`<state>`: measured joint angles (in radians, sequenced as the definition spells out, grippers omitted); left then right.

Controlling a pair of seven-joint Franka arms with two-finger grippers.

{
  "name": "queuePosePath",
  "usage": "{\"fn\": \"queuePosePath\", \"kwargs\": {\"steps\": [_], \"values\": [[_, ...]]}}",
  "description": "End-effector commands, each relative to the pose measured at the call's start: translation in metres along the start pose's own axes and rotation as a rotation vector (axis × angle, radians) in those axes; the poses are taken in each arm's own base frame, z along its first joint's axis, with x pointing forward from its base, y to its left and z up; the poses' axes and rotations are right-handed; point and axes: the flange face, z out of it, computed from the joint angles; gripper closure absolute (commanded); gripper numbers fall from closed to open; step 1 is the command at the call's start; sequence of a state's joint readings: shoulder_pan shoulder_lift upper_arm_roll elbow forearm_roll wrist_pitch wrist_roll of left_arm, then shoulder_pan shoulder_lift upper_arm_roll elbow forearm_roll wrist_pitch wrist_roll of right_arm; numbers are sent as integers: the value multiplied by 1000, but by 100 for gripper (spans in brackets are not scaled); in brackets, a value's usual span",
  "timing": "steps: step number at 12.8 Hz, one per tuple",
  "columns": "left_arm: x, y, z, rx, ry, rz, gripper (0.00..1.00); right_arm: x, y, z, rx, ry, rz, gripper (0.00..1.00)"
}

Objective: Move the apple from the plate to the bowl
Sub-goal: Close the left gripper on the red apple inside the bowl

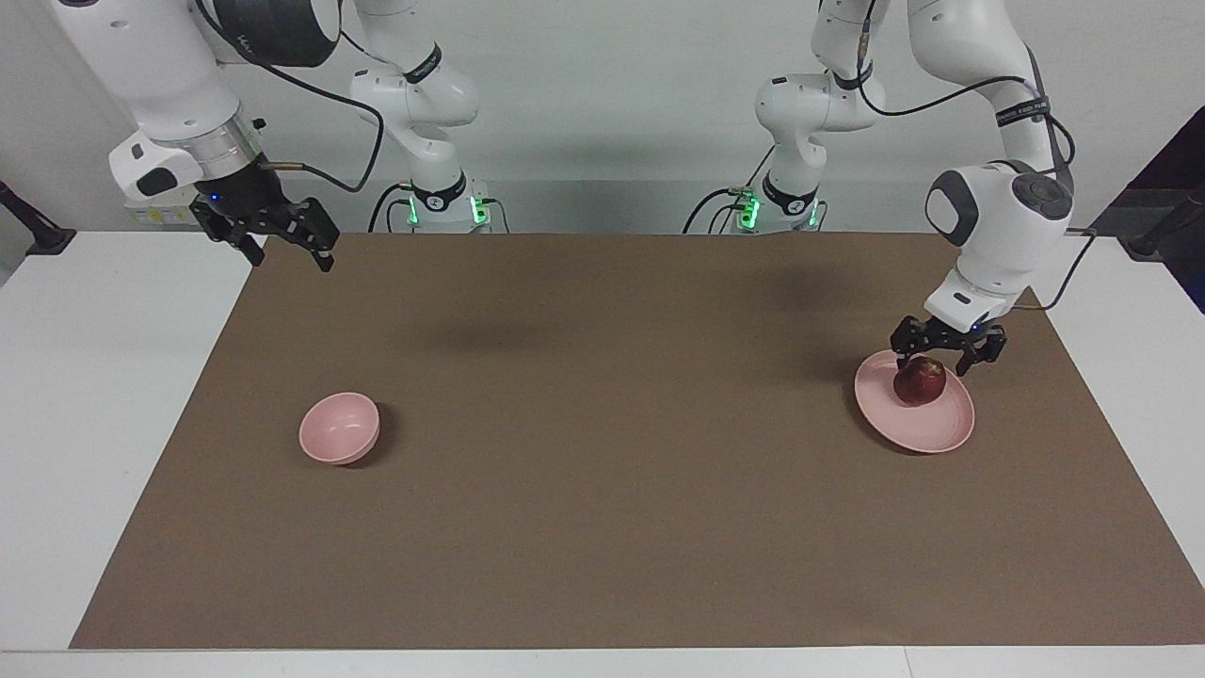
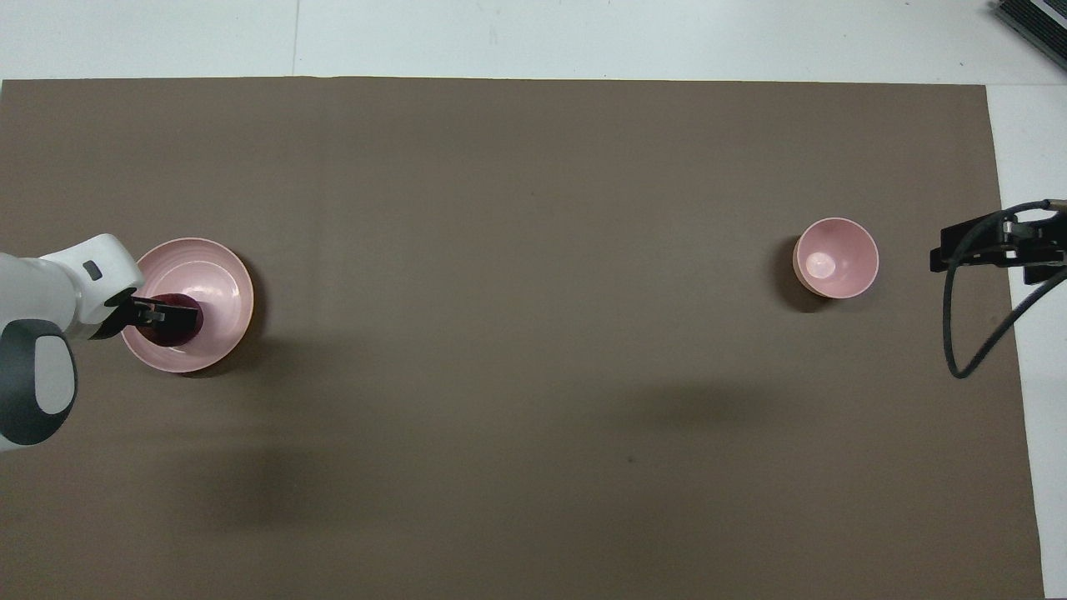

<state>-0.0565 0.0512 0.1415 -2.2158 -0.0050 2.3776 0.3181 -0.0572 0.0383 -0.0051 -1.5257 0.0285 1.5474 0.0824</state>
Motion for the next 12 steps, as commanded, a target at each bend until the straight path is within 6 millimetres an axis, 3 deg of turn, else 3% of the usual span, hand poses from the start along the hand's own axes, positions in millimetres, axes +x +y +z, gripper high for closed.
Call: {"fn": "queuePosePath", "kwargs": {"steps": [1,3,5,7,8,11,12], "values": [[-7,-10,15,-9,16,-23,0,-5,0,-3,21,-3,-13,0],[-7,-11,28,1,31,-25,0,-5,0,-3,21,-5,-13,0],[-9,-15,29,2,30,-35,1,-5,0,-3,21,-3,-13,0],[-11,-15,31,0,26,-38,20,-5,0,-3,21,-5,-13,0],[-11,-15,31,0,25,-37,34,-5,0,-3,21,-5,-13,0],[-9,-16,29,1,28,-35,92,-5,0,-3,21,-3,-13,0],[-8,-16,28,2,29,-34,100,-5,0,-3,21,-5,-13,0]]}}
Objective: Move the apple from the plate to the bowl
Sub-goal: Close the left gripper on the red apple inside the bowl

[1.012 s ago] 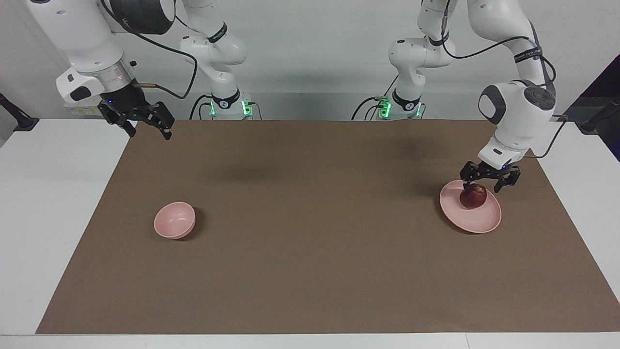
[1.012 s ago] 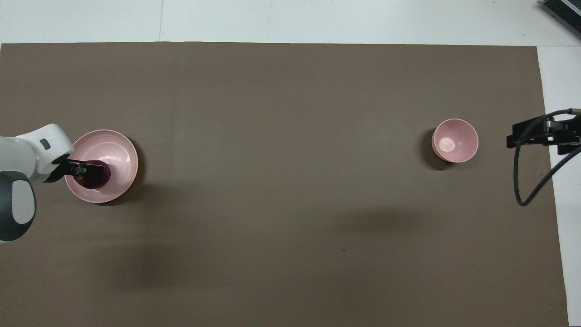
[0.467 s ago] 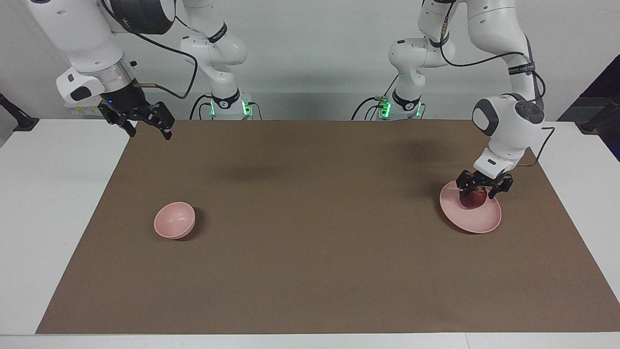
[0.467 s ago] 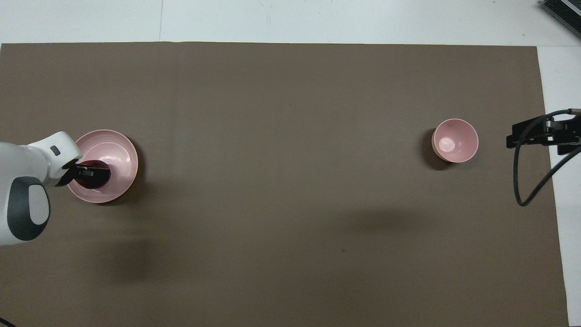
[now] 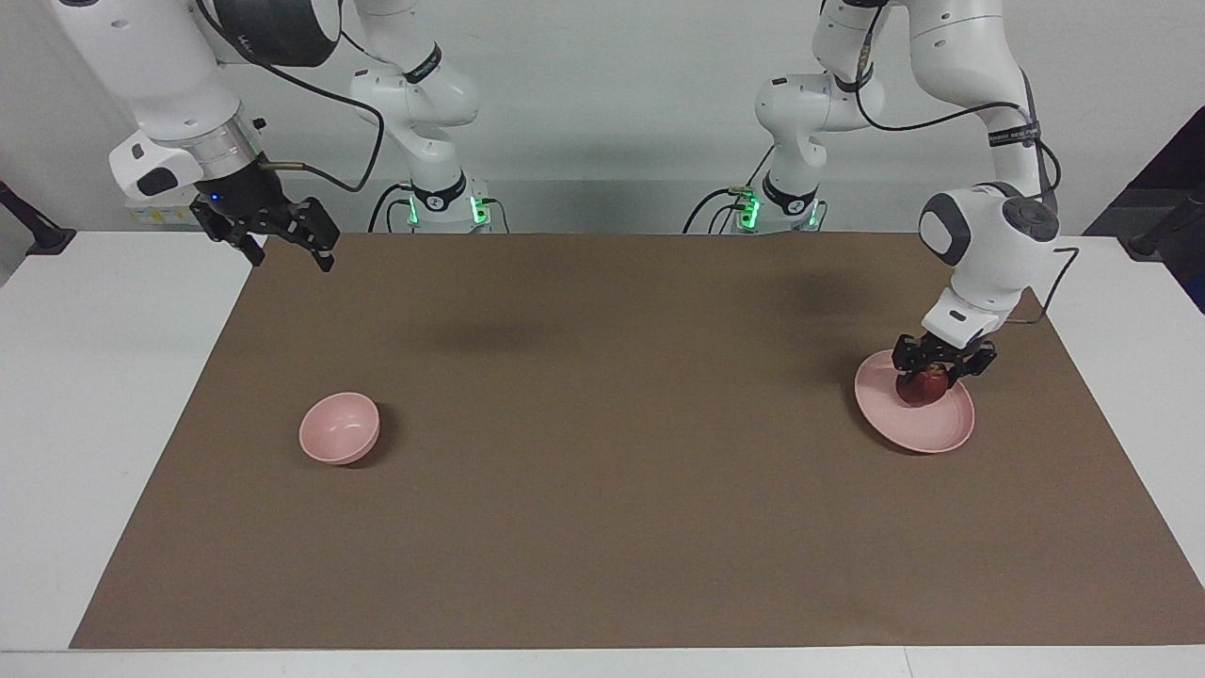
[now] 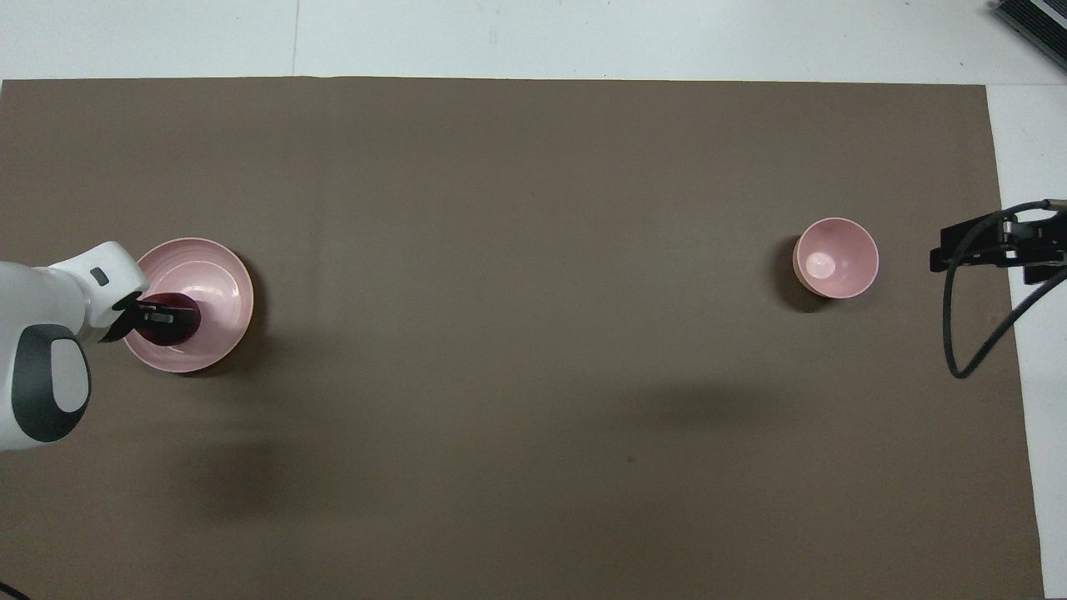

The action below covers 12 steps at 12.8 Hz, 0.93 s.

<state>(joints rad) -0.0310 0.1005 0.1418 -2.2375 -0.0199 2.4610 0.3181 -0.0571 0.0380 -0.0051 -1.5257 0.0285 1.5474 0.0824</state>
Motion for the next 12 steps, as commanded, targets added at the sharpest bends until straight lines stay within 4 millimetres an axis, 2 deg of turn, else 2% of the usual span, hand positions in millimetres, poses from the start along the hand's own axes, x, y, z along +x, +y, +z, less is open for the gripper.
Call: {"fn": "queuePosePath", "kwargs": {"steps": [1,3,6,8,12], "values": [[-2,-3,0,-2,20,2,100,-5,-1,-2,20,-5,-15,0],[0,-2,-2,-2,23,7,100,-5,-1,-4,21,-2,-15,0],[11,4,-22,3,56,19,100,-5,-1,-4,21,-2,-15,0],[18,9,-47,-4,61,24,100,-5,-1,-3,21,-4,-15,0],[34,27,-113,-45,-20,69,100,-5,-1,-4,21,-2,-15,0]]}}
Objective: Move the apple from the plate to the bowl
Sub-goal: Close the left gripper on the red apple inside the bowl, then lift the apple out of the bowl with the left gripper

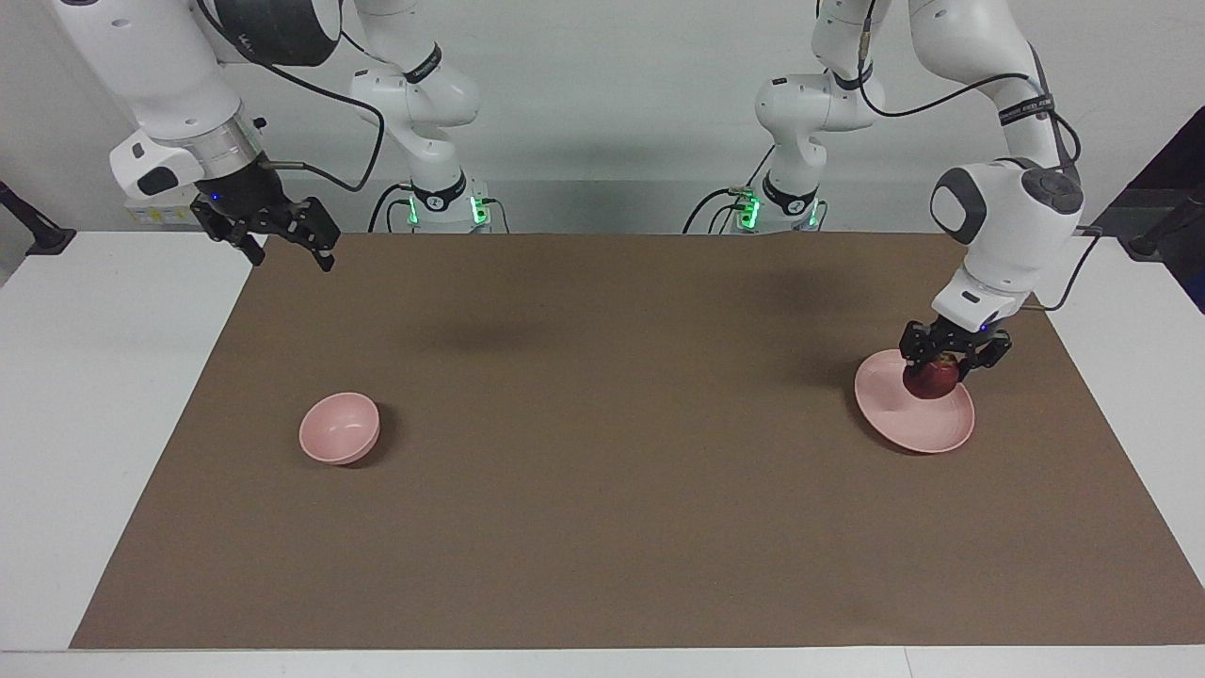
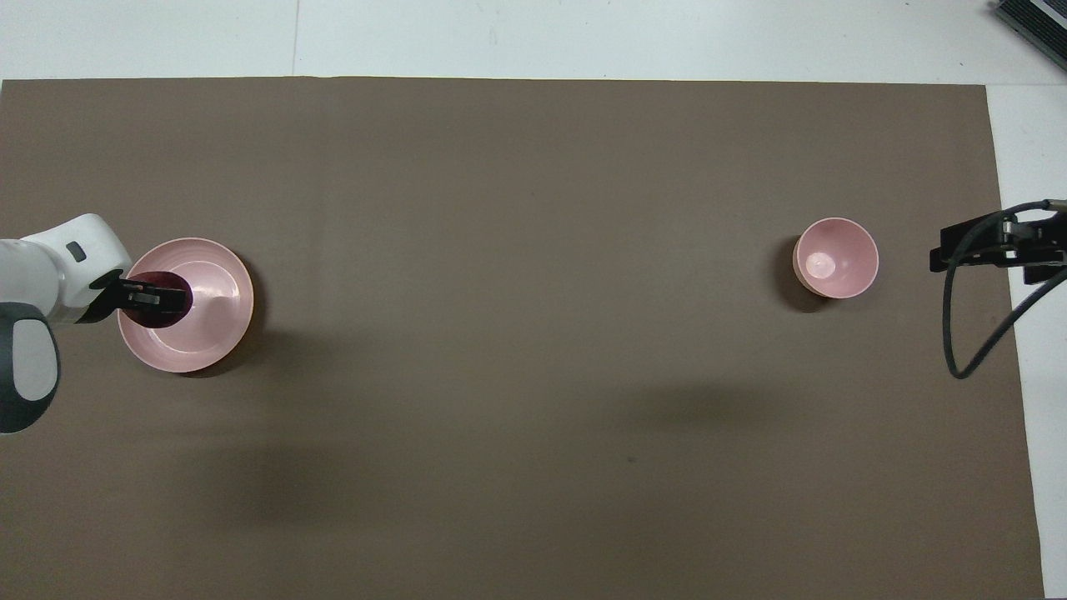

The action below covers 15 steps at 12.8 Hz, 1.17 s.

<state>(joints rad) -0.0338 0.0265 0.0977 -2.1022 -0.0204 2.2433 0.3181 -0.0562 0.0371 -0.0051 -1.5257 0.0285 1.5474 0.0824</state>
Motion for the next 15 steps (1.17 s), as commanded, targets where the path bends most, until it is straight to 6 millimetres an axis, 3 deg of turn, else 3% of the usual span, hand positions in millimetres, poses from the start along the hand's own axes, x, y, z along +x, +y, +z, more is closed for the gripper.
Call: {"fn": "queuePosePath", "kwargs": {"steps": [1,3,7,15], "values": [[9,20,-47,-35,-13,35,100,-5,0,-3,21,-4,-14,0],[10,39,-69,-142,37,-4,100,-5,1,-3,21,-4,-12,0],[9,93,-82,-388,26,-42,100,-5,1,-3,21,-4,-12,0],[8,138,-102,-839,40,-171,100,-5,1,-3,21,-3,-13,0]]}}
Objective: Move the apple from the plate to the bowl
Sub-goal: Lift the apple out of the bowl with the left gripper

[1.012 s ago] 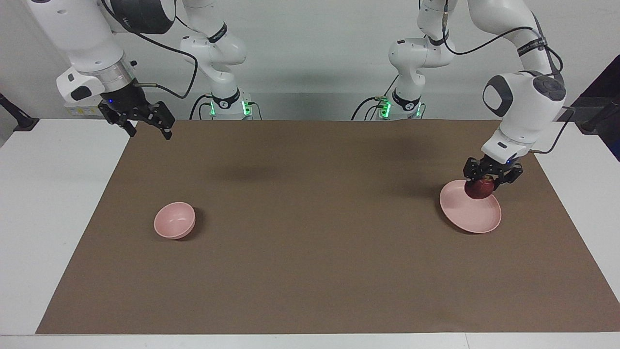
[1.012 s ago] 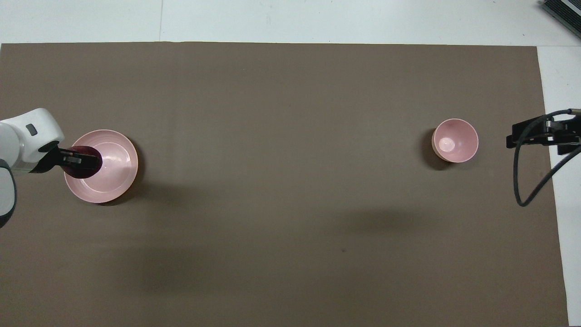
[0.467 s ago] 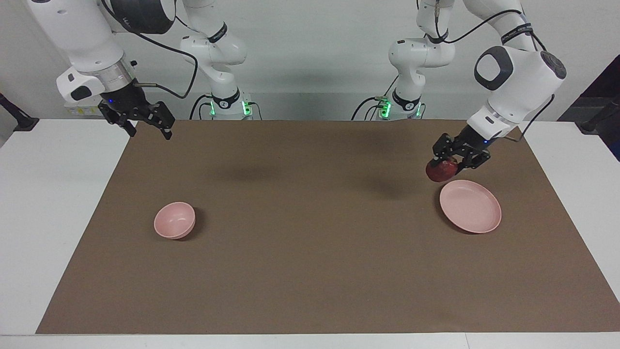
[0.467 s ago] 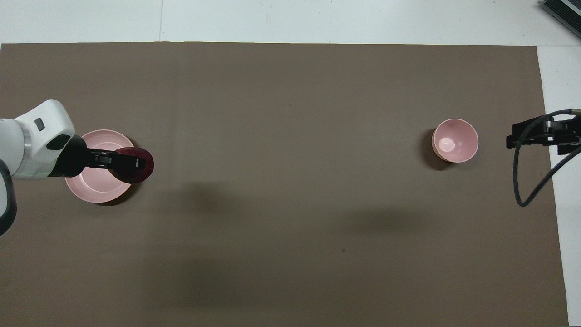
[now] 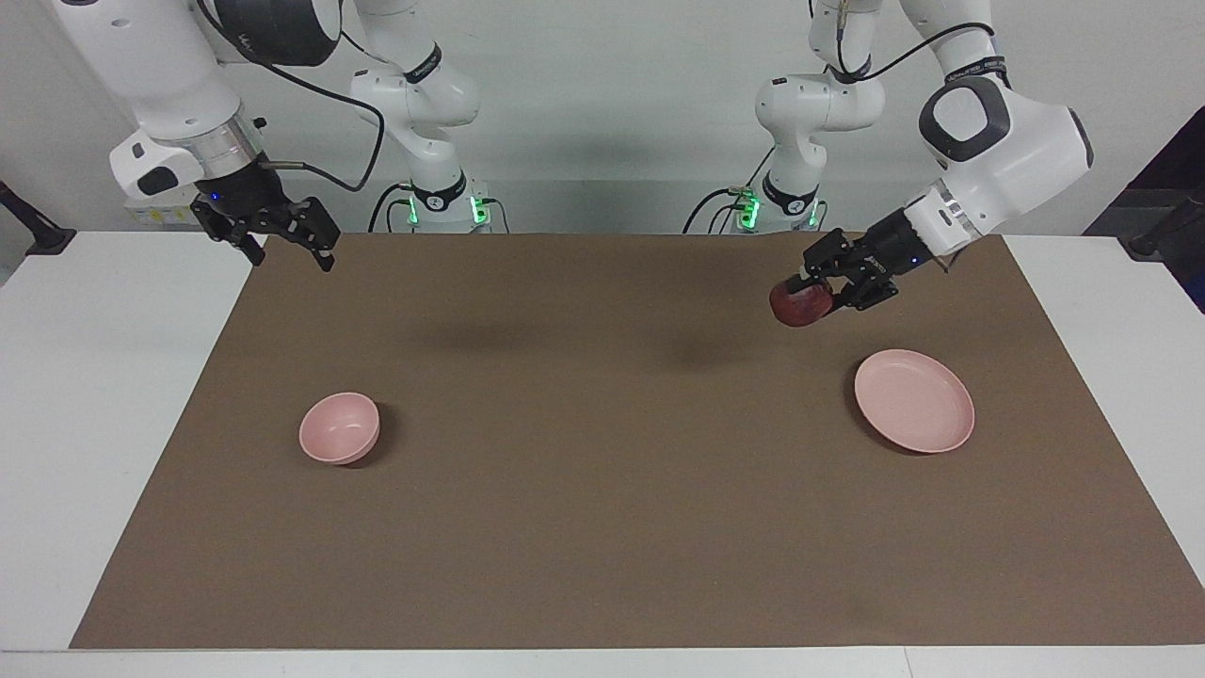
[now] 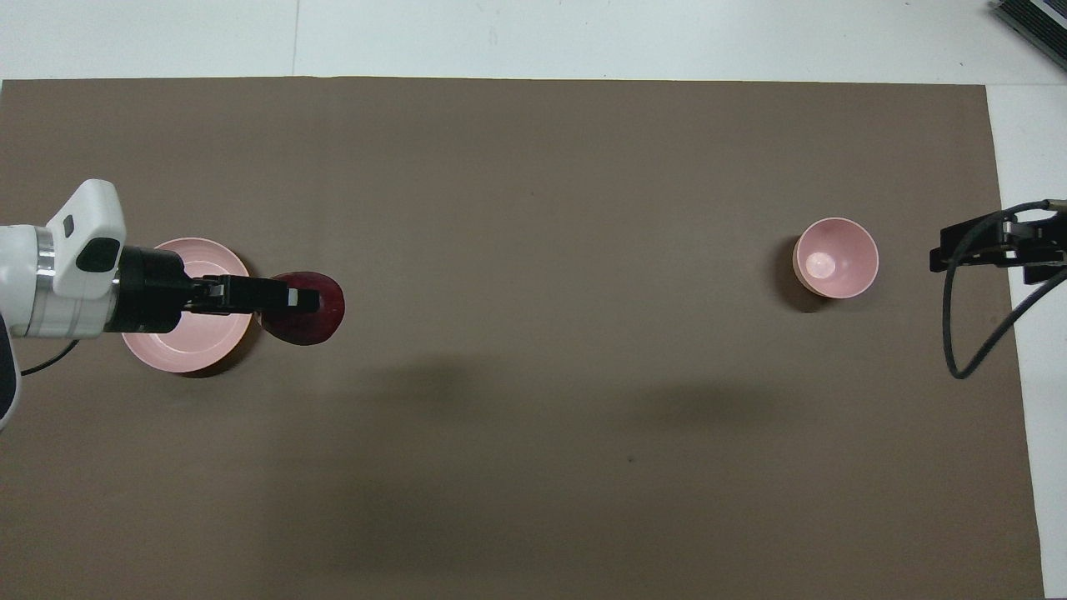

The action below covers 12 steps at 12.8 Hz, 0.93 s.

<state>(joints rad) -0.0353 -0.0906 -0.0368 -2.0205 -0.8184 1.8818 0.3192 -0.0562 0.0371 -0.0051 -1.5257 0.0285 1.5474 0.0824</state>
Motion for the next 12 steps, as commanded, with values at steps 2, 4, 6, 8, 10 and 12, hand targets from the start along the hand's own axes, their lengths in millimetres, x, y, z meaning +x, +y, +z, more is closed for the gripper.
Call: {"fn": "queuePosePath", "kwargs": {"steps": [2,4,6,8,10,12], "values": [[-5,24,6,-141,9,-11,100,-5,1,-3,21,-4,-12,0],[-7,40,18,-197,3,-10,100,-5,3,-3,2,-5,-27,0],[-8,46,16,-244,16,-23,100,-4,15,-3,19,-2,3,0],[-7,48,14,-294,35,-44,100,-6,10,-2,4,-7,-18,0],[-7,49,13,-316,43,-50,100,-6,4,11,6,7,-11,0],[-7,48,14,-316,45,-52,100,-10,-4,28,19,-27,75,0]]}}
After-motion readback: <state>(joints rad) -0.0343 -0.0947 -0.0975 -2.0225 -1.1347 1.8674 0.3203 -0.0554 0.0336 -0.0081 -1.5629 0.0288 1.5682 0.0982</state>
